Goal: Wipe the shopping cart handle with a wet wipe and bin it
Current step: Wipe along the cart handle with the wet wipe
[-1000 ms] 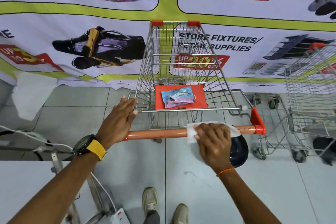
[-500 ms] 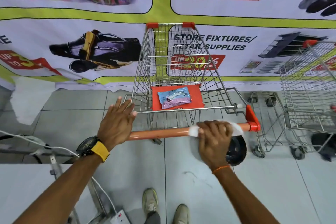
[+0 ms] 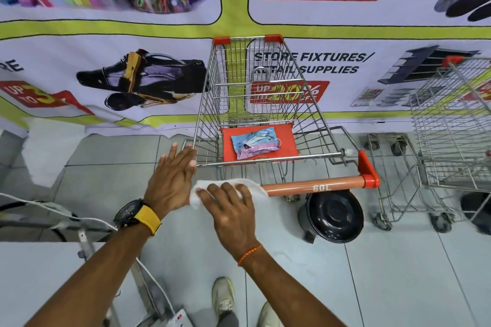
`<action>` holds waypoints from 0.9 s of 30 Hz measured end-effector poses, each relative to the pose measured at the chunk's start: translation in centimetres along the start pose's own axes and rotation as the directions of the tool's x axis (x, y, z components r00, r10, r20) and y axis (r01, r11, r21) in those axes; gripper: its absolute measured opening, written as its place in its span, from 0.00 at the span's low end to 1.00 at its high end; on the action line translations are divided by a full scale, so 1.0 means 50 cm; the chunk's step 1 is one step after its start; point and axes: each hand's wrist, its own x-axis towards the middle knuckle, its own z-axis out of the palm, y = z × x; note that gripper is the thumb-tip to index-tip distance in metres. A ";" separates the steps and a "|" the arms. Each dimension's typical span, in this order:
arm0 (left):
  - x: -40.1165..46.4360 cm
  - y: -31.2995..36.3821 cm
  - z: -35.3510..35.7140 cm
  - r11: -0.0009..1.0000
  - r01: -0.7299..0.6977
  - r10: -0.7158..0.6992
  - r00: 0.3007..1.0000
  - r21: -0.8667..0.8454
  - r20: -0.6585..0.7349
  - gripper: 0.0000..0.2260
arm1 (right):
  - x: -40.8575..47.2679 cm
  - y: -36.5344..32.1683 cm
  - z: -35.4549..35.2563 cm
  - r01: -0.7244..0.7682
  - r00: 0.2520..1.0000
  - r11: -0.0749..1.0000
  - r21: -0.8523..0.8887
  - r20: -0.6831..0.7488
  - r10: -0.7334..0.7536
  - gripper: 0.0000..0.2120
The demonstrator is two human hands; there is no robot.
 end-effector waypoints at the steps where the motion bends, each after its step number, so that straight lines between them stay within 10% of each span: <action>1: 0.002 0.000 -0.001 0.999 -0.013 0.013 1.000 0.041 0.006 0.29 | 0.000 0.016 -0.010 0.016 1.000 1.000 0.001 -0.001 -0.016 0.15; 14: 0.006 0.009 -0.005 0.984 -0.052 0.054 0.998 0.171 -0.011 0.26 | -0.070 0.397 -0.229 -0.191 0.976 0.981 -0.026 -0.111 0.187 0.13; 19: 0.001 0.018 0.002 0.990 -0.033 0.036 0.999 0.140 -0.020 0.27 | -0.061 0.343 -0.197 -0.295 0.936 0.956 0.007 -0.198 0.290 0.13; 27: 0.004 0.014 0.009 0.997 -0.011 0.012 1.000 0.075 -0.025 0.27 | -0.025 0.084 -0.053 -0.064 0.998 0.996 0.062 -0.001 0.065 0.18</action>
